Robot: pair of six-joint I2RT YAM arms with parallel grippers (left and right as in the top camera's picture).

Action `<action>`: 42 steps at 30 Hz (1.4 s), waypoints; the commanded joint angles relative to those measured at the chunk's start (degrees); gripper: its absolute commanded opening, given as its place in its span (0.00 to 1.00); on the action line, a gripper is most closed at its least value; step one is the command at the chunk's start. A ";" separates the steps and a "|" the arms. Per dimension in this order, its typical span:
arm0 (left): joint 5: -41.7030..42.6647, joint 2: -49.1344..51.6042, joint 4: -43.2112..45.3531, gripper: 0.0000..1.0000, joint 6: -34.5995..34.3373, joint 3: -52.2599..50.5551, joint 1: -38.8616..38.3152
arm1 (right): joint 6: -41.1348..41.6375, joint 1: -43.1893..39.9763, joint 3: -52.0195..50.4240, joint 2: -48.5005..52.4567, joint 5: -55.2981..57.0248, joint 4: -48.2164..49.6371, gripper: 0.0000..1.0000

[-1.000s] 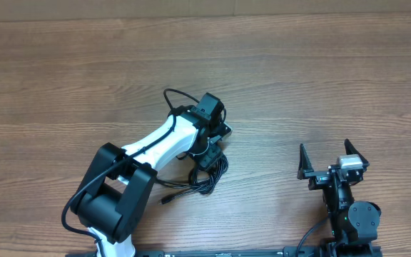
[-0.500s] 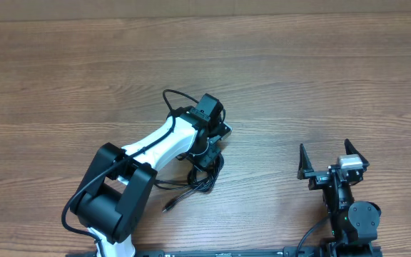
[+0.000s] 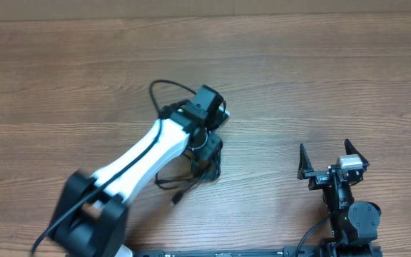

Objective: Untangle cables
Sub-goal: 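Close the left gripper on the cable bundle and lift it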

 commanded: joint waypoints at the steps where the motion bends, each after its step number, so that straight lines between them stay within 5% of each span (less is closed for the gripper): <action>1: -1.90 -8.17 0.33 0.04 -1.62 2.10 -0.48 | -0.28 -0.20 -0.59 -0.52 0.48 0.31 1.00; 12: 1.79 -18.49 0.33 0.04 -1.51 2.10 -0.55 | -0.28 -0.20 -0.59 -0.52 0.48 0.31 1.00; 31: 17.11 -20.04 -3.96 0.04 -4.63 5.01 -1.33 | 2.67 -0.15 0.20 -0.52 -2.62 2.84 1.00; 42: 4.59 -20.79 -2.36 0.04 -7.87 5.70 -9.73 | 10.12 -0.15 20.94 -0.46 -3.39 -26.25 1.00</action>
